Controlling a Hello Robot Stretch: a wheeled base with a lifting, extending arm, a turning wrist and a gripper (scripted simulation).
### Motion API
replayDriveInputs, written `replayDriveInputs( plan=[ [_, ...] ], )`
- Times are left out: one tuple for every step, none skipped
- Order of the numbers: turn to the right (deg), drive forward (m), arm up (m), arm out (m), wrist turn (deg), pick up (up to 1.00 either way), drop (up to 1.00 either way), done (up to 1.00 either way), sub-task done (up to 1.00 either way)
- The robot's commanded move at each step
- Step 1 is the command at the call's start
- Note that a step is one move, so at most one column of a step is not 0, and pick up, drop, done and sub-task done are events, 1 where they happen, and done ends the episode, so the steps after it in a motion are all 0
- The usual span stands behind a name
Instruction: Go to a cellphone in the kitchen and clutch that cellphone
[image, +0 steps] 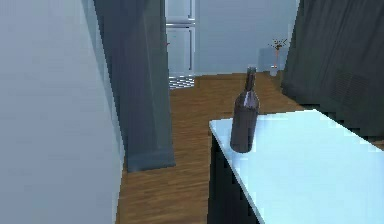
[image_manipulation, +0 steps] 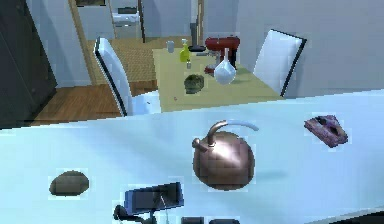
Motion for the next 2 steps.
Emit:
replayDriveInputs(
  plan=[
    [0.0,0.0,0.1,0.0,0.0,0.0,0.0,0.0,0.0],
    [0.0,0.0,0.0,0.0,0.0,0.0,0.0,1.0,0.0]
  ],
)
